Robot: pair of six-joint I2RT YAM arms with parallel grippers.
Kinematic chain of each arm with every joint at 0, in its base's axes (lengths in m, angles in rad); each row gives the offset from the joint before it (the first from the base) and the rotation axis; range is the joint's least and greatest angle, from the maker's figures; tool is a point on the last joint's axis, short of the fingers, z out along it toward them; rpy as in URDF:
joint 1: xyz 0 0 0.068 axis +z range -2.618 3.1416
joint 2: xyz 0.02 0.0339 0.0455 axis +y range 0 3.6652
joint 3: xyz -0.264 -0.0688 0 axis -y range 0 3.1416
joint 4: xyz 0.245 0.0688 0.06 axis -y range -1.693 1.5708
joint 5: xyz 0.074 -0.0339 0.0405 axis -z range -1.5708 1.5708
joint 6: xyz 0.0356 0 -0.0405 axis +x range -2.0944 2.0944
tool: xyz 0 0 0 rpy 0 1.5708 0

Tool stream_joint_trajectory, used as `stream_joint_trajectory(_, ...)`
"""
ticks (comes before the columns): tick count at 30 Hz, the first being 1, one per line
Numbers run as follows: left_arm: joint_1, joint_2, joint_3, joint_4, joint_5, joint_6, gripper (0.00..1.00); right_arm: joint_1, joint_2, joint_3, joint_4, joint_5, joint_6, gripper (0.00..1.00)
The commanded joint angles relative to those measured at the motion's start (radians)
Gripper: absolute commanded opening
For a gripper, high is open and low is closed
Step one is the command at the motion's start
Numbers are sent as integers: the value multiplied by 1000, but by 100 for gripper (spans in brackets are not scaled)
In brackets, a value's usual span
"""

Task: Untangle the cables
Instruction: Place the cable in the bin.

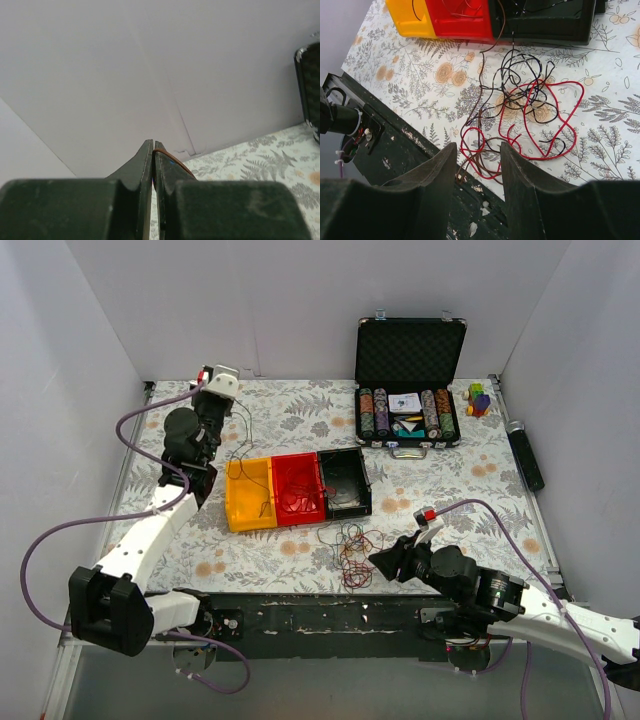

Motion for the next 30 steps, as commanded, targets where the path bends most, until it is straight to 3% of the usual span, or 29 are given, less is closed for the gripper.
stream_joint_trajectory(1,4,-53,-80,-36,78,49,0,5,-1,28,25,23,14,48)
stream_joint_trajectory(11,4,-63,-209,-128,112,0,0,4,4,33,28,28,18,48)
stream_joint_trajectory(23,4,-84,-401,-136,98,89,0,4,1,39,10,40,29,48)
stream_joint_trajectory(30,3,-12,-413,-208,70,115,0,4,1,44,4,50,34,48)
